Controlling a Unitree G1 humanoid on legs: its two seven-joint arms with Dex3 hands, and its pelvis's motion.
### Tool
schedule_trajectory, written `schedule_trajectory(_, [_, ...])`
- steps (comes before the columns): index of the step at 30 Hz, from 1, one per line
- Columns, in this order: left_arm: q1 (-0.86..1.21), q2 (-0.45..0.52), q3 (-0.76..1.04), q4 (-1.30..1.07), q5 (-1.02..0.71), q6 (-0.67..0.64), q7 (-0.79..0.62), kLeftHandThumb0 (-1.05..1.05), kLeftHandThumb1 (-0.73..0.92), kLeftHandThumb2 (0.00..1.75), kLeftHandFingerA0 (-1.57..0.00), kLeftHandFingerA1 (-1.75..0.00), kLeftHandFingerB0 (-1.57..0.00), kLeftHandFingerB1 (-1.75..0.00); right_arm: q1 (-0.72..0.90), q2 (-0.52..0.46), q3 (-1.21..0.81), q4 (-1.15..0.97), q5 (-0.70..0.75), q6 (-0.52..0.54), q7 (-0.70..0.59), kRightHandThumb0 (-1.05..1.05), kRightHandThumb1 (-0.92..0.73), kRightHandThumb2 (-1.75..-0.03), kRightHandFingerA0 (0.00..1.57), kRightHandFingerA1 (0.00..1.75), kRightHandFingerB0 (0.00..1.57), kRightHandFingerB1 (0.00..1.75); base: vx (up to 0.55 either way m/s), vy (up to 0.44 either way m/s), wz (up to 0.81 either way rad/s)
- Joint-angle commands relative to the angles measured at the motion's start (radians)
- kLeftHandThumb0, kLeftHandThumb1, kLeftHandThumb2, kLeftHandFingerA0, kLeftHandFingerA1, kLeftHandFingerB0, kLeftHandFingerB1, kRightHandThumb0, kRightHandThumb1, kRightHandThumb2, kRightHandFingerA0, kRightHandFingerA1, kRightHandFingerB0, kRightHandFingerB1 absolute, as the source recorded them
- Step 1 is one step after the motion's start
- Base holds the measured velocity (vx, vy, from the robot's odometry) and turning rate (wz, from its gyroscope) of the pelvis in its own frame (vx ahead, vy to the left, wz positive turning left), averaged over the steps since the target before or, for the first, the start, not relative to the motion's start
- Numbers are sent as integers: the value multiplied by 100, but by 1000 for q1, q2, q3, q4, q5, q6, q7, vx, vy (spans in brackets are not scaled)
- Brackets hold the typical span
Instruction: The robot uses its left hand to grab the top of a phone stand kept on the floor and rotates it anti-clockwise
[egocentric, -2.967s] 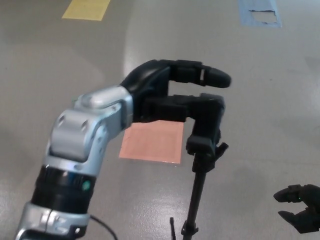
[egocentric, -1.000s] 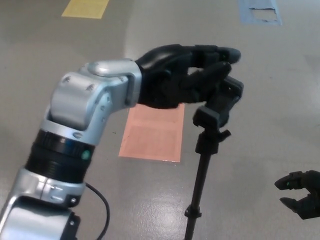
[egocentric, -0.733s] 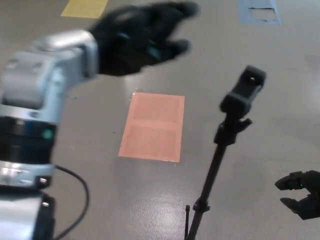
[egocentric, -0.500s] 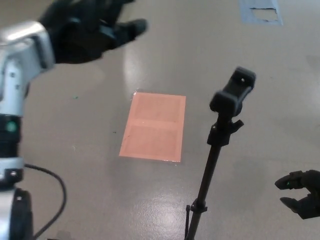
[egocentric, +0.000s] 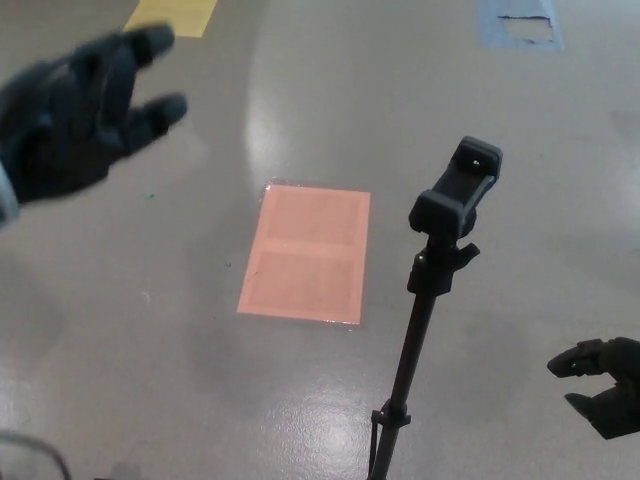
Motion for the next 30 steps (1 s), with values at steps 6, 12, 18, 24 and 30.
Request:
schedule_trajectory(6, [456,-10,-88,57,243,-477,175,-75,57,94,0,-21,0,-18,57,3,-6,5,1,-10,-30,-46,-72,-80,30,46,13,36,0,0,0])
schedule_trajectory(12, [523,26,-130,276,324,-606,283,-81,61,91,0,-10,-1,-11,96,15,-18,5,11,1,-61,-39,-81,-64,36,40,13,27,0,0,0])
schedule_trajectory(18, [510,77,-166,467,368,-651,356,-76,57,89,-7,-33,-6,-19,138,32,-44,8,38,-8,-73,-44,-70,-80,27,46,7,32,0,0,0])
schedule_trajectory(24, [495,119,-232,624,425,-744,405,-72,56,84,-12,-42,-4,-24,189,36,-51,7,41,-28,-81,-46,-69,-82,28,47,6,32,0,0,0])
schedule_trajectory(30, [490,127,-259,727,419,-780,413,-70,55,84,-10,-41,-4,-26,236,42,-60,4,47,-26,-93,-45,-70,-79,30,46,8,33,0,0,0])
